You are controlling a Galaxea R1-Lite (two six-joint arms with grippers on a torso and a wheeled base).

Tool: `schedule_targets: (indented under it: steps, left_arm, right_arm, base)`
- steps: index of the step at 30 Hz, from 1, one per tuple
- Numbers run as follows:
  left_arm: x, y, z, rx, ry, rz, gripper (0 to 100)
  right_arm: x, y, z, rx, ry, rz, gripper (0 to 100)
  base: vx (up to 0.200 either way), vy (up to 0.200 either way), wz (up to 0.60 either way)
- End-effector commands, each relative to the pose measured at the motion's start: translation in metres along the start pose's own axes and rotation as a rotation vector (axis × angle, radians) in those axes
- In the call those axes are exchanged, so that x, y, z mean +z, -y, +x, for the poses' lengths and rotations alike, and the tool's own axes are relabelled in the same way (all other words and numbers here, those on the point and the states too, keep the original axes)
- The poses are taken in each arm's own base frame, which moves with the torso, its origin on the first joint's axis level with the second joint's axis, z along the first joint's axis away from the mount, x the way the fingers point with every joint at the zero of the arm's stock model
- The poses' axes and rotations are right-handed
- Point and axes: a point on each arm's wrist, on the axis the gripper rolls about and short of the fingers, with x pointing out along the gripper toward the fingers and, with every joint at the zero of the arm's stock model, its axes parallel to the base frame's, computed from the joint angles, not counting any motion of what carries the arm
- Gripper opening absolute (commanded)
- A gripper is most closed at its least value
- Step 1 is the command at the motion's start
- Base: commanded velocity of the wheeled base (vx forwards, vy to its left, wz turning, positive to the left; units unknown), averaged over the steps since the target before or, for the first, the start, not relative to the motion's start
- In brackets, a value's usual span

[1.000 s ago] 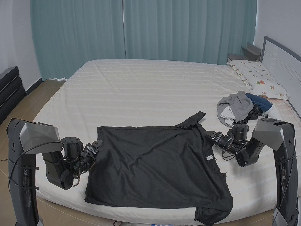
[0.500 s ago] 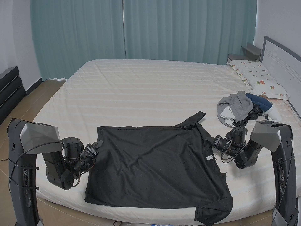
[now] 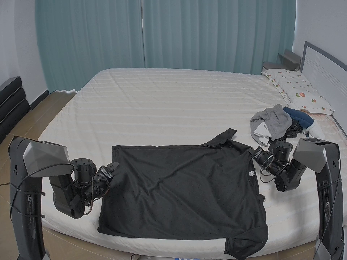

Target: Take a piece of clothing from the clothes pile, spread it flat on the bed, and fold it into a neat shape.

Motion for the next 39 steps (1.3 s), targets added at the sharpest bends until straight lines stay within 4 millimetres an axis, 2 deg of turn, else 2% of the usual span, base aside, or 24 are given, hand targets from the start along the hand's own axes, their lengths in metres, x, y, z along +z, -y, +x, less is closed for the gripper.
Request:
schedule_targets:
  steps: [1, 3, 7, 18, 19, 24, 28, 30, 31, 33, 36, 39]
  left_arm:
    - [0.000, 0.000, 0.000, 0.001, 0.000, -0.001, 100]
    - [0.000, 0.000, 0.000, 0.001, 0.000, 0.001, 100]
    - [0.000, 0.000, 0.000, 0.001, 0.000, 0.001, 100]
    - [0.000, 0.000, 0.001, -0.001, 0.001, -0.001, 100]
    - [0.000, 0.001, 0.000, -0.003, 0.002, -0.002, 100]
    - [0.001, 0.000, -0.001, -0.001, 0.001, -0.008, 100]
    - [0.001, 0.000, -0.002, 0.000, 0.000, -0.008, 100]
    - [0.001, 0.000, -0.002, 0.001, 0.000, -0.008, 100]
    - [0.001, 0.000, -0.002, 0.001, 0.000, -0.008, 100]
    - [0.000, -0.002, -0.004, 0.009, -0.005, -0.006, 100]
    - [0.000, -0.002, -0.009, 0.016, -0.008, -0.004, 100]
    - [-0.001, -0.003, -0.019, 0.031, -0.019, -0.007, 100]
  right_arm:
    - [0.005, 0.000, 0.000, 0.004, 0.015, -0.003, 0]
    - [0.014, 0.001, 0.000, 0.004, 0.040, -0.005, 0]
    - [0.020, 0.008, -0.002, -0.010, 0.046, -0.001, 0]
    - [0.007, 0.016, -0.001, -0.032, 0.006, 0.007, 0]
    - [0.008, 0.016, -0.001, -0.032, 0.006, 0.007, 100]
    - [0.008, 0.007, -0.015, -0.035, -0.002, 0.014, 100]
    - [0.020, -0.008, -0.030, -0.032, 0.014, 0.012, 100]
    - [0.021, -0.010, -0.031, -0.031, 0.015, 0.012, 100]
    - [0.033, -0.023, -0.041, -0.023, 0.028, 0.008, 100]
    - [0.037, -0.032, -0.049, -0.018, 0.025, 0.007, 100]
    - [0.033, -0.042, -0.057, -0.021, -0.006, 0.009, 100]
    - [0.022, -0.043, -0.078, -0.057, -0.060, 0.025, 100]
  base:
    - [0.000, 0.000, 0.00]
    - [0.000, 0.000, 0.00]
    - [0.000, 0.000, 0.00]
    - [0.000, 0.000, 0.00]
    - [0.000, 0.000, 0.00]
    - [0.000, 0.000, 0.00]
    - [0.000, 0.000, 0.00]
    - [0.000, 0.000, 0.00]
    - [0.000, 0.000, 0.00]
    - [0.000, 0.000, 0.00]
    - [-0.200, 0.000, 0.00]
    - [-0.200, 0.000, 0.00]
